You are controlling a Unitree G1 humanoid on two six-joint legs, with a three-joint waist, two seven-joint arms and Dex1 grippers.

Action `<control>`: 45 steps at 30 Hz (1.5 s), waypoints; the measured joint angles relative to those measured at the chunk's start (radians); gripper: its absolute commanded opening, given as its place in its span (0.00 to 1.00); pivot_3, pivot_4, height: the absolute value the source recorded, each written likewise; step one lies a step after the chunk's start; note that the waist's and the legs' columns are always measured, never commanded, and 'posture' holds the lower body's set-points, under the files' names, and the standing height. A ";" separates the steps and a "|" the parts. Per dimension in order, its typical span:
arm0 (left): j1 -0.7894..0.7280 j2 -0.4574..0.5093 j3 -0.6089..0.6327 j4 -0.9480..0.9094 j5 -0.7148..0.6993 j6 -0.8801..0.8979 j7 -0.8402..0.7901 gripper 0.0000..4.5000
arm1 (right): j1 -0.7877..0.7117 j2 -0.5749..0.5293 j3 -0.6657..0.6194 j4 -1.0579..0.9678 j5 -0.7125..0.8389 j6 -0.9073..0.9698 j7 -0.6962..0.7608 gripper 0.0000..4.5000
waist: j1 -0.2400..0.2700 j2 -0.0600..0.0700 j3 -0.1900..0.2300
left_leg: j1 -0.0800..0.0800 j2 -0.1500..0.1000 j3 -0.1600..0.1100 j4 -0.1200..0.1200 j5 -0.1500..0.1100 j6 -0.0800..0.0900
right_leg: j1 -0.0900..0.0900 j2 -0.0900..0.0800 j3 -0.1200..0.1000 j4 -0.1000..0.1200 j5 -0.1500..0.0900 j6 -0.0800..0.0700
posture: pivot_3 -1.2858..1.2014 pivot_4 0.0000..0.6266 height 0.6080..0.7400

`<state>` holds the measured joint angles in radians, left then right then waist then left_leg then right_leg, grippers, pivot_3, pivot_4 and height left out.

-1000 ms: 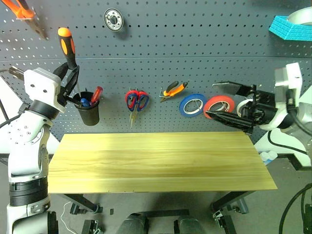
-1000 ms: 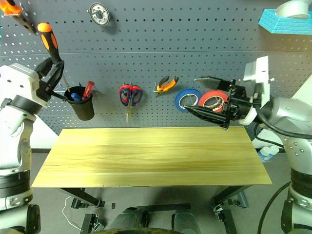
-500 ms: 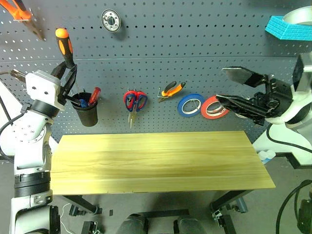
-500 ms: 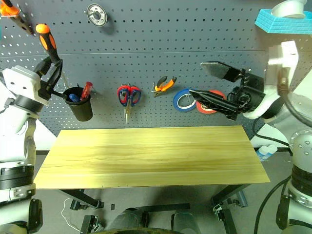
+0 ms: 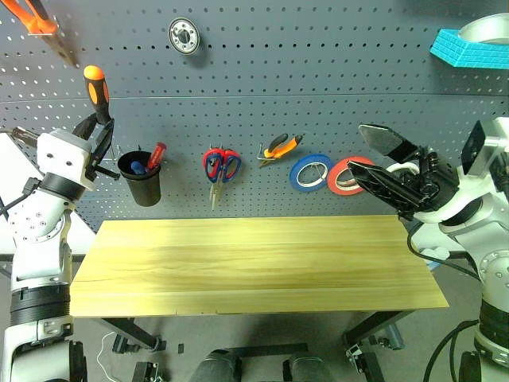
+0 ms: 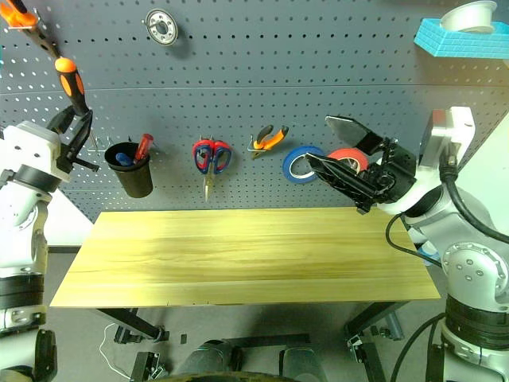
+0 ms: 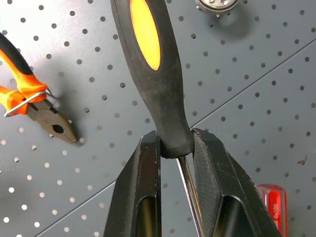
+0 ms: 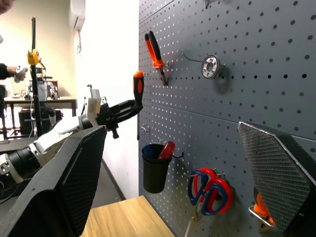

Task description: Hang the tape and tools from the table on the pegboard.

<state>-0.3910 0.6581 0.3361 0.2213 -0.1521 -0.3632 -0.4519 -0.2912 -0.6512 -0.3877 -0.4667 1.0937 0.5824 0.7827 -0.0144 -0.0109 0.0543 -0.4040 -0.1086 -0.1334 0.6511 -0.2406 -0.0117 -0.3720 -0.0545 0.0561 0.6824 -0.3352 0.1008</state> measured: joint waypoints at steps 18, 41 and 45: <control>-0.232 -0.109 -0.023 0.507 -0.034 -0.259 -0.047 0.12 | 0.071 -0.048 -0.020 -0.070 0.050 0.022 -0.072 1.00 | -0.024 -0.001 0.001 | -0.001 0.000 0.000 0.000 0.000 0.000 | 0.000 0.000 0.001 0.000 0.000 0.000 | 0.46 0.10 0.82; -0.041 -0.092 -0.039 0.360 0.013 -0.081 0.102 0.12 | 0.127 -0.067 -0.032 -0.102 0.071 0.018 -0.108 1.00 | -0.053 0.000 0.001 | 0.000 0.000 0.000 -0.001 0.000 0.000 | 0.000 -0.001 0.001 0.000 0.000 0.000 | 0.47 0.11 0.82; -0.026 -0.090 -0.038 0.315 0.009 -0.014 0.113 0.28 | 0.127 -0.067 -0.032 -0.102 0.071 0.018 -0.108 1.00 | -0.052 0.001 0.001 | 0.000 0.000 0.000 -0.001 0.000 0.000 | 0.001 -0.001 0.001 0.000 0.000 0.000 | 0.47 0.11 0.82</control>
<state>-0.4175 0.5686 0.2985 0.5360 -0.1429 -0.3768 -0.3389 -0.1638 -0.7179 -0.4197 -0.5687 1.1645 0.5999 0.6743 -0.0668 -0.0096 0.0553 -0.4038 -0.1084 -0.1337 0.6503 -0.2406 -0.0113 -0.3713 -0.0552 0.0573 0.6823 -0.3355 0.1006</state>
